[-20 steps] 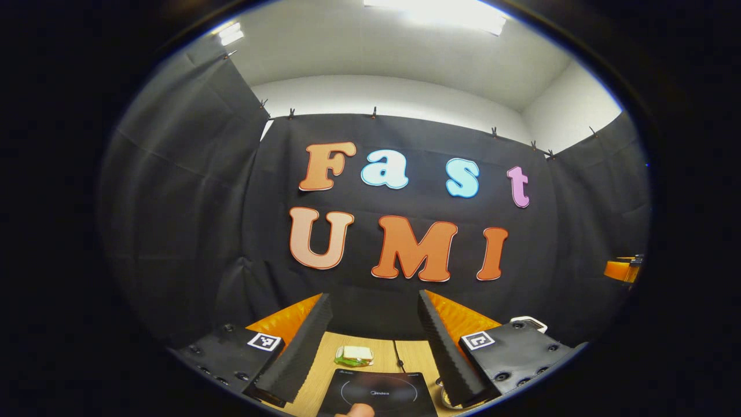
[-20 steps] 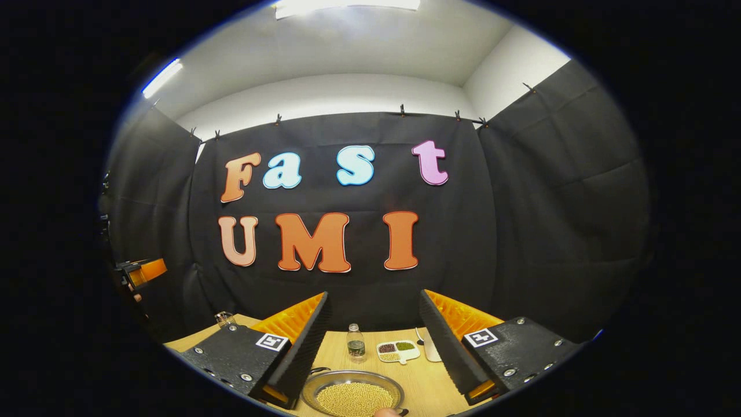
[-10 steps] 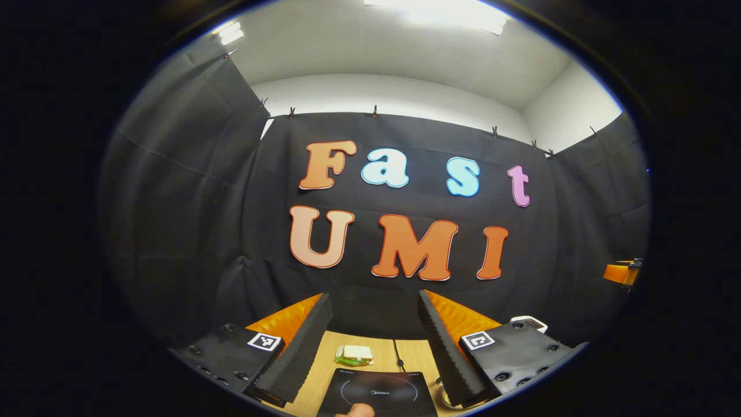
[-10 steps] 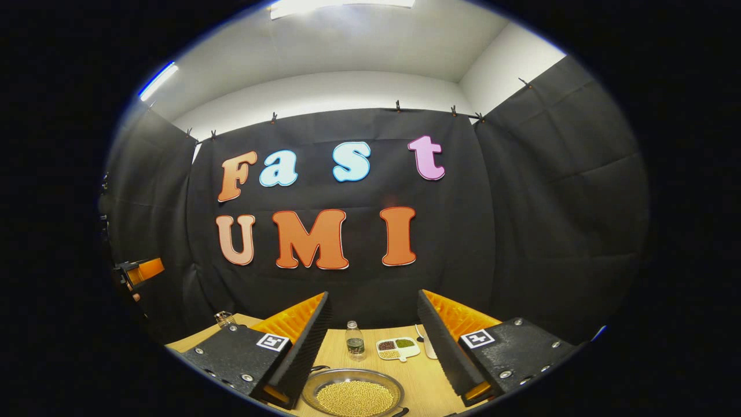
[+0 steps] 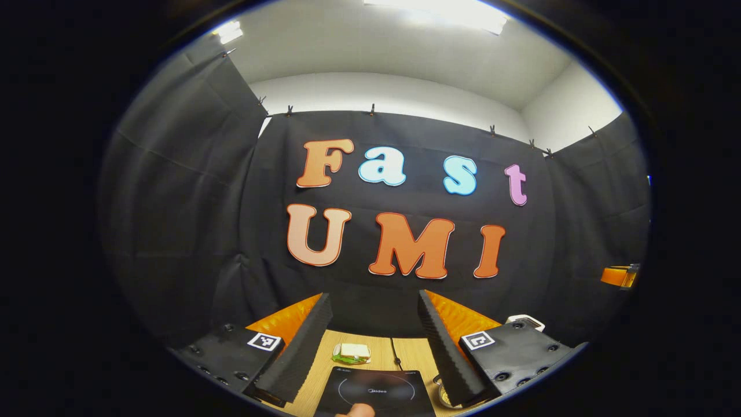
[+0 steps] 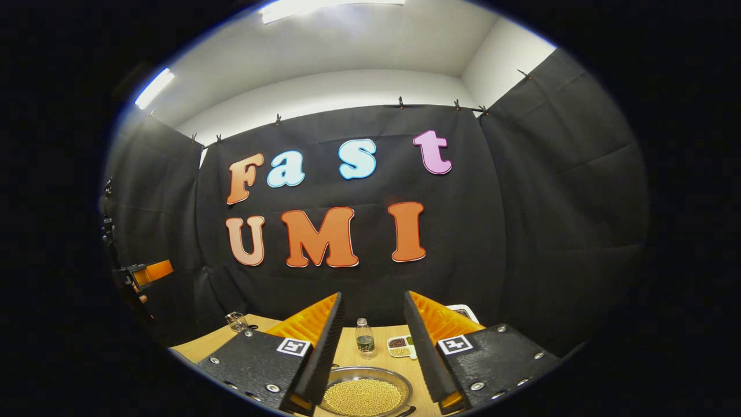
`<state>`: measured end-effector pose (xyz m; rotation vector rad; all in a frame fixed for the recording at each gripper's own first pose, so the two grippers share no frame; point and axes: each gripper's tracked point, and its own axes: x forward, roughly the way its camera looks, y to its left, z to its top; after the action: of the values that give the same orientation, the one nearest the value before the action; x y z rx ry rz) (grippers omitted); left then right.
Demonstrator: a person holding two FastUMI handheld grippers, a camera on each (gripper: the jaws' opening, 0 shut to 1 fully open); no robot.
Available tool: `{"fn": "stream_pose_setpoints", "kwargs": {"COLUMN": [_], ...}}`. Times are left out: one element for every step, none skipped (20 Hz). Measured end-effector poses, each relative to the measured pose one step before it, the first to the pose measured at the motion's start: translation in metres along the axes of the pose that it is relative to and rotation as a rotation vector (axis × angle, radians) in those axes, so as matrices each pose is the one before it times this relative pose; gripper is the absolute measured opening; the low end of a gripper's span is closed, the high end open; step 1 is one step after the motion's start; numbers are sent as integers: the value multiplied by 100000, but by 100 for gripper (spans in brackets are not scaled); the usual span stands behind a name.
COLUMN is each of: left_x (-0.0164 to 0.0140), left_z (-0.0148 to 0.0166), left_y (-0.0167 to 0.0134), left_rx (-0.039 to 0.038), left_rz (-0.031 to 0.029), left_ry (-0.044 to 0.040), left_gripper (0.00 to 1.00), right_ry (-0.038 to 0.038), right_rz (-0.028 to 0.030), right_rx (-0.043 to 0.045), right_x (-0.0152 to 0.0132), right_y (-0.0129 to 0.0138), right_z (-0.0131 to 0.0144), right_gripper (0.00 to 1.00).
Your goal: First push the handle of the pot to place it horizontally, then grasp the pot with both hands and set it on the induction cooktop.
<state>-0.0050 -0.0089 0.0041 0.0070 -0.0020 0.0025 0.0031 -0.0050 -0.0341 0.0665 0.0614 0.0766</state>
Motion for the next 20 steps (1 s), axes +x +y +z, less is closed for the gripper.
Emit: {"fn": "stream_pose_setpoints", "kwargs": {"left_x": [26, 37, -269, -72, -36, -16, -43, 63, 15, -57, 88, -13, 160, 56, -46, -52, -99, -59, 65, 12], "left_z": [27, 90, 18, -46, -85, -54, -102, -80, -152, -64, -68, -13, 121, -34, -90, -25, -6, -54, 32, 10], "left_y": [29, -18, -107, -74, -112, -31, -31, 12, -34, 95, 26, 87, 51, 86, -64, 30, 2, -1, -137, -122], "left_rx": [34, -70, -71, -43, -118, -140, -158, -166, -163, -219, -164, -48, 177, 108, -12, -28, 50, 93, 56, 80], "left_rz": [22, -61, -46, 35, -138, -187, -134, -167, -53, 49, 222, 181, 210, 344, 2, 3, 50, -19, -81, -247], "left_ry": [-173, -100, -16, 201, 199, 185, 250, 307, 308, 308, 225, -7, 130, 230, 191, 130, 38, 51, 76, 117], "left_gripper": [97, 98, 98, 98, 97, 97, 97, 97, 97, 98, 98, 98, 98, 98, 98, 98, 98, 97, 98, 97], "right_ry": [200, 270, 495, 864, 1095, 1217, 1484, 1342, 1232, 820, 912, 862, 1297, 1480, 1404, 1524, 1969, 2129, 2119, 1680], "right_rz": [-329, -252, -73, 233, 367, 355, 165, 98, -200, -126, -58, -118, -63, -188, -464, -522, -138, 40, 139, -86], "right_rx": [-553, -898, -937, -883, -812, -805, -989, -1094, -961, -404, 24, 771, 400, 126, 79, 458, 892, 869, 568, -32], "right_x": [192, 142, 44, -74, -21, 30, 71, 11, -14, 24, 101, 16, 5, 171, 160, 177, 104, -17, 54, -6], "right_y": [-189, -185, -76, 100, 27, 6, 3, -4, -139, -9, -62, -107, -118, -106, -249, -239, -241, -84, -63, -197], "right_z": [-159, -357, -412, -366, -517, -369, -579, -491, -564, -397, -458, -493, -660, -649, -688, -609, -861, -991, -899, -862], "right_gripper": [65, 59, 59, 52, 48, 46, 42, 40, 35, 31, 23, 20, 14, 12, 7, 5, 0, 0, 0, 0]}}
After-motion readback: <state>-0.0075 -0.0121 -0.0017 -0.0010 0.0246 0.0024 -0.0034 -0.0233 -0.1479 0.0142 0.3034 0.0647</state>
